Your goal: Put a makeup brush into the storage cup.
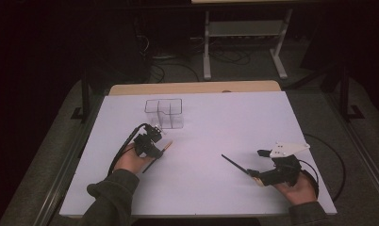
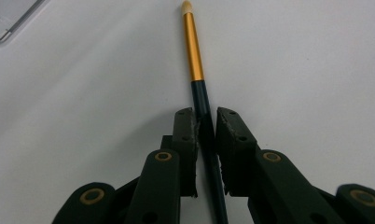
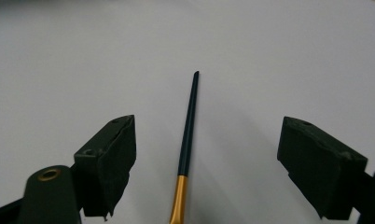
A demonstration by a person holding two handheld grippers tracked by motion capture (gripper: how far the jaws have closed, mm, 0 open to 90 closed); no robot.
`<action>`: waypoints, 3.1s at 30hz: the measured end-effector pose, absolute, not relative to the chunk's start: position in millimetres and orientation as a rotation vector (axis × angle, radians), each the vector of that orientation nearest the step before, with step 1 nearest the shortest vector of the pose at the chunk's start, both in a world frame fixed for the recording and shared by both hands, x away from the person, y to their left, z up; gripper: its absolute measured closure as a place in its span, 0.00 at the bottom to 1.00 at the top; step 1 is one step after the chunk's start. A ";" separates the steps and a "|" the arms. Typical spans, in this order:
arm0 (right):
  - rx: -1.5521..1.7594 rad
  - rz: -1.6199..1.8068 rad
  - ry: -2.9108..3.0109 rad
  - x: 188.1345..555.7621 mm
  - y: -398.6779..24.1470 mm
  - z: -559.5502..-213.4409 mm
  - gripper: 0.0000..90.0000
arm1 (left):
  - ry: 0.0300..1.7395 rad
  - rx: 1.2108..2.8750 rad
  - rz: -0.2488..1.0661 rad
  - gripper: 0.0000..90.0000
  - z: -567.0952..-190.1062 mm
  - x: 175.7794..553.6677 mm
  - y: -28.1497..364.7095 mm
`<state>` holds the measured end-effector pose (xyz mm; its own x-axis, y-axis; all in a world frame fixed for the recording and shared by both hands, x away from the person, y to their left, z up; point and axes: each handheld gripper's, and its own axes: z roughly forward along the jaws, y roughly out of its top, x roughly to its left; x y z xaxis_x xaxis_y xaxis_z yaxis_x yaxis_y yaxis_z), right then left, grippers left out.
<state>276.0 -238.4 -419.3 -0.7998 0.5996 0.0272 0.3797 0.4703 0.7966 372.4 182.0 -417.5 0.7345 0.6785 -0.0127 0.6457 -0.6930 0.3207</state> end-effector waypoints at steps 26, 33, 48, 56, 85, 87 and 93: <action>0.830 1.233 2.478 274.6 -234.6 -419.6 0.21 | 0.991 2.652 0.203 0.93 -416.6 368.9 178.0; 0.819 1.232 2.485 274.4 -232.2 -419.9 0.21 | 0.961 2.603 0.200 0.93 -407.7 363.6 181.4; 0.795 1.238 2.507 275.2 -224.6 -410.1 0.20 | 0.826 2.538 0.167 0.93 -389.1 341.4 188.3; 0.763 1.239 2.550 277.9 -207.8 -401.1 0.17 | 0.770 2.463 0.139 0.93 -376.3 326.8 194.8; 0.498 1.262 2.750 300.2 -125.0 -360.1 0.21 | 0.502 2.276 0.013 0.93 -364.0 294.6 187.4; 0.487 1.262 2.761 301.5 -121.9 -359.6 0.22 | 0.499 2.273 0.010 0.93 -364.9 293.8 187.1; 0.460 1.263 2.782 305.0 -114.6 -360.1 0.25 | 0.459 2.264 0.000 0.93 -364.8 290.9 184.7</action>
<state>305.0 -114.6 -360.1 -0.9544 0.2888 0.0751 0.2466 0.6219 0.7433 290.9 184.7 -364.8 0.9339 0.3260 -0.1468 0.3259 -0.6078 0.7241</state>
